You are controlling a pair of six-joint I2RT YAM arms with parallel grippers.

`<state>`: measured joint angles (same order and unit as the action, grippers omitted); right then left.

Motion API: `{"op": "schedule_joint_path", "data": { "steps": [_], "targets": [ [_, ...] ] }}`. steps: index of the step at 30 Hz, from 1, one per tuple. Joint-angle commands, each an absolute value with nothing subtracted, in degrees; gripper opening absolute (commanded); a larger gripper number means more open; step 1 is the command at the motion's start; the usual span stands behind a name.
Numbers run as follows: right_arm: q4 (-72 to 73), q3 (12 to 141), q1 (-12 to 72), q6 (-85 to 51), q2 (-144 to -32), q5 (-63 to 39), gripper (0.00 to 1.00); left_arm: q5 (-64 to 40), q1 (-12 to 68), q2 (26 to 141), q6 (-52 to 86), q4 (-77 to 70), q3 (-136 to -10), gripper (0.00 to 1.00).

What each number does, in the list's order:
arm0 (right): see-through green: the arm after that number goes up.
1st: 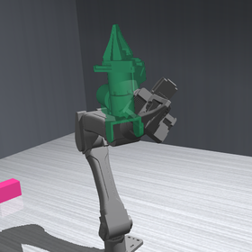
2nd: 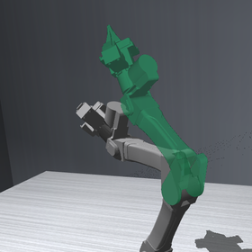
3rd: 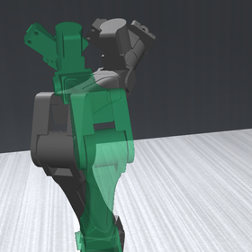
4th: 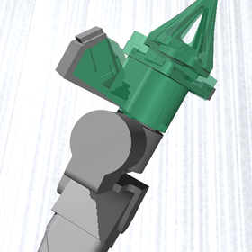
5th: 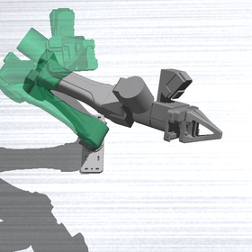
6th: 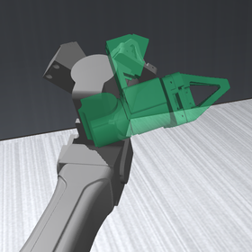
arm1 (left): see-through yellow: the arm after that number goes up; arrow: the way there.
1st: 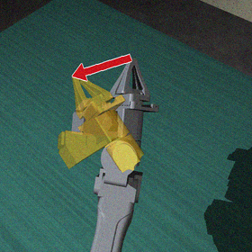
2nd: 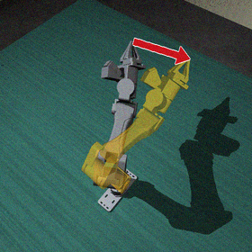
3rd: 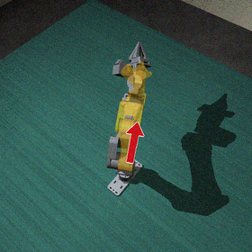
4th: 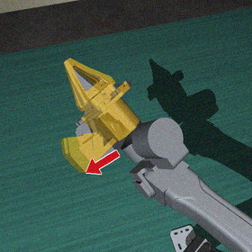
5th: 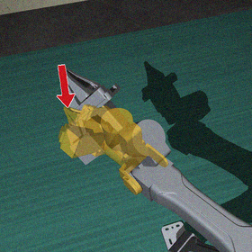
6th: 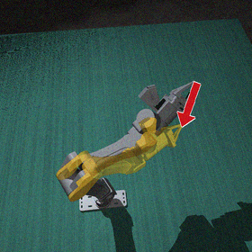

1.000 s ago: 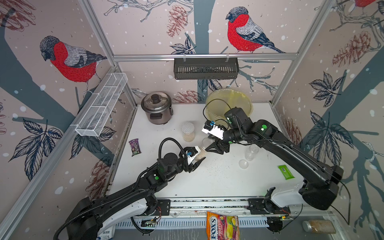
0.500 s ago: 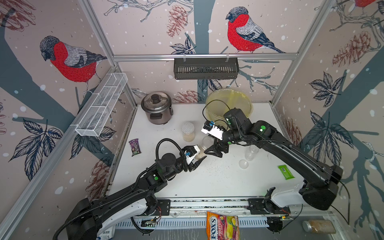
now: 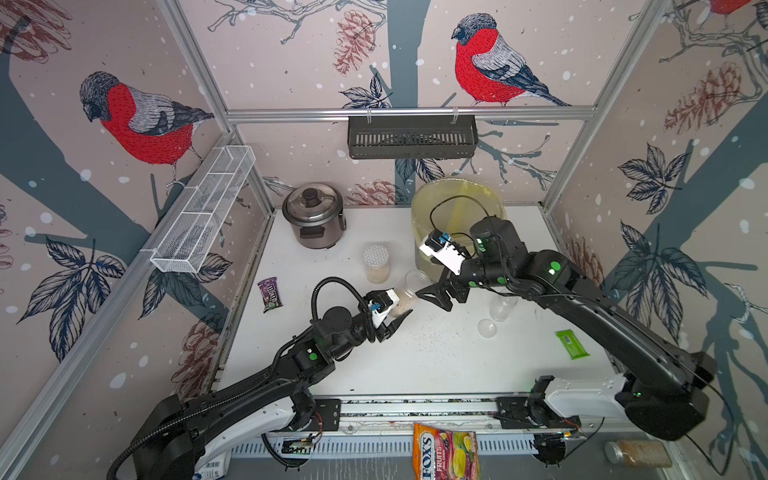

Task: Empty moldy rice from jars
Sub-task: Unscrew the lid from the jar.

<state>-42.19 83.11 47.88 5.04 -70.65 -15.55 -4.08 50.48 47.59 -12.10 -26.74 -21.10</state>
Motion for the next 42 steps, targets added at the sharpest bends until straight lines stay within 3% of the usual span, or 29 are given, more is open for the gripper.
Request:
{"op": "schedule_joint_path", "data": {
  "steps": [1, 7, 12, 16, 23, 33, 42],
  "targets": [
    [-32.8, 79.9, 47.8, -2.3, -66.1, -6.6, 1.00, -3.9, 50.5, 47.6, -13.3, -31.1, -21.2, 0.00],
    [-29.9, 77.0, 47.7, -8.7, -61.8, -6.4, 1.00, -3.3, 50.5, 48.0, -13.7, -31.5, -21.3, 0.00],
    [-39.2, 86.8, 46.0, -17.0, -66.8, -13.9, 1.00, -2.9, 50.5, 48.3, -14.2, -31.8, -21.5, 0.00],
    [-35.8, 84.3, 52.0, -31.0, -66.5, -2.1, 1.00, -1.7, 50.5, 48.8, -15.0, -32.1, -21.8, 0.00],
    [-38.9, 77.8, 54.1, -54.2, -65.5, 0.9, 1.00, 2.5, 50.6, 50.9, -18.6, -33.6, -22.1, 0.00],
    [-48.4, 86.2, 55.8, -61.9, -74.4, 1.4, 0.97, 6.2, 50.5, 53.2, -23.0, -34.2, -22.8, 0.00],
    [-51.4, 91.8, 55.4, -59.6, -80.4, 0.6, 0.93, 6.9, 50.5, 54.7, -23.9, -33.1, -23.2, 0.00]
  ]
}}
